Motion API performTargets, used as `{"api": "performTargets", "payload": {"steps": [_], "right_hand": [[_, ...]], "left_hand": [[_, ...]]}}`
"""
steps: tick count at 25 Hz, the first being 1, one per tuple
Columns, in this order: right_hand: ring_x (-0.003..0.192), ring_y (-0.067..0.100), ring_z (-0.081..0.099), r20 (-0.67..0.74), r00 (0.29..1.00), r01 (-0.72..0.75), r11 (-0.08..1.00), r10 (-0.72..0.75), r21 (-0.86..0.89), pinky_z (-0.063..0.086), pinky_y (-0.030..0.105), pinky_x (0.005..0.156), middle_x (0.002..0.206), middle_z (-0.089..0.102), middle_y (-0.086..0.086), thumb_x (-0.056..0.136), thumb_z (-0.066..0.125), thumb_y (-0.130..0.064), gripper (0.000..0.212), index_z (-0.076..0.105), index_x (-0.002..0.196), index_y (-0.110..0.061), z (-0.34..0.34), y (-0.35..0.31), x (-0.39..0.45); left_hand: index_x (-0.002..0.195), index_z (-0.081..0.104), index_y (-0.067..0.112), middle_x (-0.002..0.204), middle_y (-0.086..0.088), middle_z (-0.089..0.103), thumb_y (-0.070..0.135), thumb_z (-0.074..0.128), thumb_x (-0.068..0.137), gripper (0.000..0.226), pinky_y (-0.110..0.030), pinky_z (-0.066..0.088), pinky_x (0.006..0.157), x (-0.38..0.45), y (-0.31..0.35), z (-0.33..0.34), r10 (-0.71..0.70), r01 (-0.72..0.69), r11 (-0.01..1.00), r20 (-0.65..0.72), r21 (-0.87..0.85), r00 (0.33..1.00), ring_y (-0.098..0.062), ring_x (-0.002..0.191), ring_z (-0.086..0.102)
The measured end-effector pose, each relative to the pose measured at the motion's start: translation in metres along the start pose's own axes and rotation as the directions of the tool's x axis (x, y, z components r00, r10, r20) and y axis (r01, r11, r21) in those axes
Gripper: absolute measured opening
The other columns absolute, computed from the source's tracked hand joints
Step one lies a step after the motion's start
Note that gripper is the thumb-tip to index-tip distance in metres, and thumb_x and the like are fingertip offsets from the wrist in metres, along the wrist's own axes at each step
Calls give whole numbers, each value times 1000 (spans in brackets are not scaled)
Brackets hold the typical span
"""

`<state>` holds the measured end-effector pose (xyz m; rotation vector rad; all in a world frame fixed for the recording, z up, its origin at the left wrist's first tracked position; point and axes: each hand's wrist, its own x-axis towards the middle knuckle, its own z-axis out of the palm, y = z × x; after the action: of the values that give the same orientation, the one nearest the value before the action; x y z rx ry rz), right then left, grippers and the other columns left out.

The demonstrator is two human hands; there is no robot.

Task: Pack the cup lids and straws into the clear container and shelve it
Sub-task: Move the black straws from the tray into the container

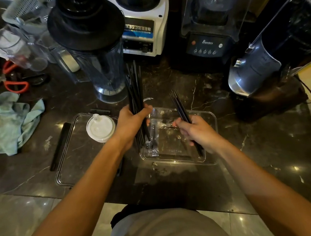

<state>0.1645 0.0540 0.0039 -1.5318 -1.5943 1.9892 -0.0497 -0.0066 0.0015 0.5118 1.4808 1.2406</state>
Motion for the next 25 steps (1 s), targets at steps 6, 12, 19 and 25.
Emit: {"api": "performTargets", "payload": {"steps": [6,12,19,25], "right_hand": [[51,9,32,99,994,-63,987,49,146,27,24,46,62,42,-6,102,51,-9,3,53,105,-9,40,-30,-3],[53,7,36,140,987,-64,996,73,-69,32,24,46,68,42,-4,104,50,-15,15,50,118,-13,49,-42,0],[69,12,59,153,988,-31,999,35,-29,51,27,61,87,62,4,99,59,-10,19,59,118,-12,45,-39,-4],[96,20,72,-66,998,23,928,2,373,57,38,91,104,75,8,102,59,-32,31,69,118,-7,33,-10,-7]], "left_hand": [[106,67,8,85,-10,77,26,72,96,21,-34,63,72,-9,0,19,17,-17,1000,65,0,998,-24,77,74],[109,70,8,85,-1,80,28,85,83,37,-25,60,74,-7,8,25,-40,43,998,73,-37,997,-12,81,78],[96,63,8,80,-8,63,18,73,93,15,-37,61,66,-6,1,19,-101,131,938,108,-322,989,-24,73,67],[99,69,3,87,-9,73,7,66,97,6,-38,59,95,-3,5,21,-105,64,818,-39,-571,994,-24,93,76]]}}
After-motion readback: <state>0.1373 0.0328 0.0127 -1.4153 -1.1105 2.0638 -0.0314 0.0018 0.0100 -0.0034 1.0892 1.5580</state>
